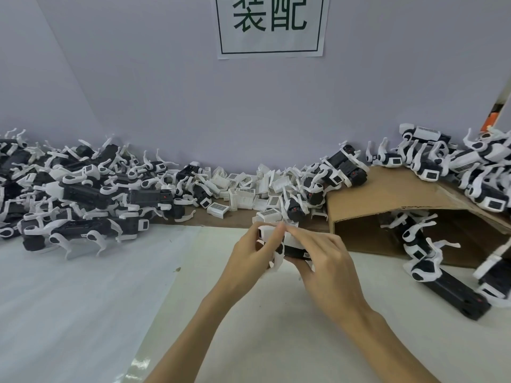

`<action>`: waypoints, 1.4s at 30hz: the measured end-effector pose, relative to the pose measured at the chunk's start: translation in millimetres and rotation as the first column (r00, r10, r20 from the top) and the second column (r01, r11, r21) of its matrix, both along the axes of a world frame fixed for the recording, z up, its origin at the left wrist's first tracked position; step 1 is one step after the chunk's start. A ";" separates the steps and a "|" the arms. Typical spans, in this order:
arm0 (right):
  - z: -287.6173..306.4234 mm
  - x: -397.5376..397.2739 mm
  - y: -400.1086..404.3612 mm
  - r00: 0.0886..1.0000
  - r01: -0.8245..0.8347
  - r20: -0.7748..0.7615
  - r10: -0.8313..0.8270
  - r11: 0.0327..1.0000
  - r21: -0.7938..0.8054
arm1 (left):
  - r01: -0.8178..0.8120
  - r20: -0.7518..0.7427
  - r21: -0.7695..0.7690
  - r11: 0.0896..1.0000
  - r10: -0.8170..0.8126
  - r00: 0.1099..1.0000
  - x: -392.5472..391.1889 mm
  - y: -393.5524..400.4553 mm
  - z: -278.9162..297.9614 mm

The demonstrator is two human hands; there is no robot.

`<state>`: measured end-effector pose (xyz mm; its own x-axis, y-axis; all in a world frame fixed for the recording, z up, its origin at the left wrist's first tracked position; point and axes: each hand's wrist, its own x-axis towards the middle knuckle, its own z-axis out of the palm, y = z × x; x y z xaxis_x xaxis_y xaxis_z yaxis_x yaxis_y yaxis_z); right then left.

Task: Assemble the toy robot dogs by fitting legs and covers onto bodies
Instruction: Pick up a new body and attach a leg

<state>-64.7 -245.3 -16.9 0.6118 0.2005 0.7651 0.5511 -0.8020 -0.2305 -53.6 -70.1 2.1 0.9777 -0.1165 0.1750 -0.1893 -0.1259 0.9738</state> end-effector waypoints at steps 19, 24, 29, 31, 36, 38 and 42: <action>8.8 9.8 -28.0 0.633 -0.273 -0.571 0.523 0.841 0.467 | 0.132 0.358 0.248 0.960 -0.218 0.908 2.2 22.6 4.4; 3.5 9.6 -26.5 0.767 -0.139 -0.524 0.370 0.894 0.427 | 0.034 0.311 0.247 0.968 -0.113 0.944 6.8 34.2 -1.0; 0.4 8.9 -17.7 0.986 -0.138 -0.099 0.138 0.990 -0.001 | -0.032 0.303 0.392 0.919 -0.096 0.948 11.3 36.3 -6.8; 0.1 11.2 -18.9 0.986 -0.160 -0.048 0.157 0.985 -0.071 | -0.058 0.323 0.390 0.919 -0.077 0.943 11.9 36.3 -8.6; 0.1 12.4 -14.8 0.993 -0.113 -0.049 0.112 0.993 -0.034 | -0.055 0.361 0.392 0.918 -0.098 0.928 10.6 23.6 -8.6; 3.7 12.7 -16.7 0.993 -0.100 -0.071 0.098 0.995 -0.019 | -0.063 0.397 0.374 0.925 -0.099 0.912 8.8 18.2 -8.2; 4.0 12.3 -23.3 0.964 -0.142 -0.234 0.126 0.988 -0.052 | -0.028 0.376 0.339 0.940 -0.108 0.920 7.5 17.0 -8.7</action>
<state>-52.4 -268.6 -12.9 0.7335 0.3394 0.5889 0.5934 -0.7423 -0.3112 -46.1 -53.1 -6.5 0.8345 -0.2716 0.4794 -0.5510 -0.4117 0.7259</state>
